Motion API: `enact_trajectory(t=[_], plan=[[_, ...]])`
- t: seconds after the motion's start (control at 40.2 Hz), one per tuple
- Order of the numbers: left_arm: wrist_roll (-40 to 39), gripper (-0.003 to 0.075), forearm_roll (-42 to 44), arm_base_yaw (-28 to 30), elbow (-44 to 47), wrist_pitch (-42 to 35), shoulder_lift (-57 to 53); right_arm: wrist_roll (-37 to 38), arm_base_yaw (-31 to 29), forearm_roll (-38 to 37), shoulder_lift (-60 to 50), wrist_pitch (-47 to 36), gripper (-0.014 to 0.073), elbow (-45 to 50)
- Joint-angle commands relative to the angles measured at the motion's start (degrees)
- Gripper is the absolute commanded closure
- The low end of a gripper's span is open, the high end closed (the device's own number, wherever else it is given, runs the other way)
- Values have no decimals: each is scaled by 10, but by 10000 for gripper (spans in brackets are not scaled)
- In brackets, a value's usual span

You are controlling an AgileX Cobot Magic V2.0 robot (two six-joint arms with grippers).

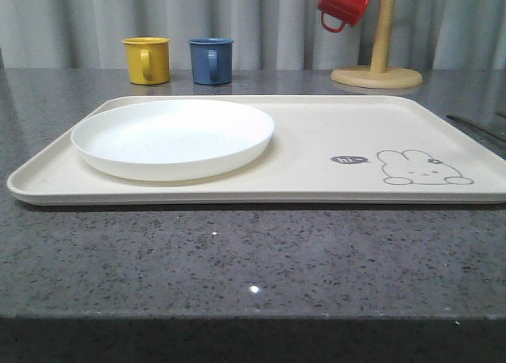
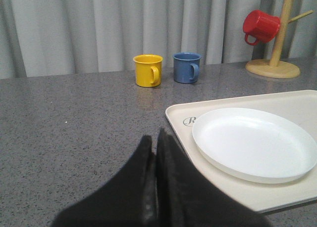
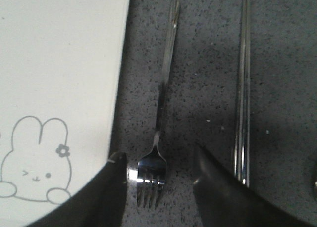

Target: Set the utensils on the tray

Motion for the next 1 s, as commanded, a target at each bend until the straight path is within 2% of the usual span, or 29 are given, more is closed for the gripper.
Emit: enact_trajectory(t=[0.0,0.299,0.573,0.722,0.896,0.971], plan=[[-4,738,-4,-5,-15,-42,8,1,0,-3,25,-15,254,-27],[-4,738,-4,-5,-15,-42,8,5,0,-3,107,-46,256,-28],[-4,738,-4,-5,-15,-42,8,5,0,-3,131,-57,272,-28],[-4,738,-4,-5,-15,-42,8,5,0,5,134,-50,386,-28],[-4,738,-4,-5,-15,-42,8,5,0,10,124,-48,591,-28],[-4,738,-4,-5,-15,-42,8,5,0,10,119,-48,627,-28]])
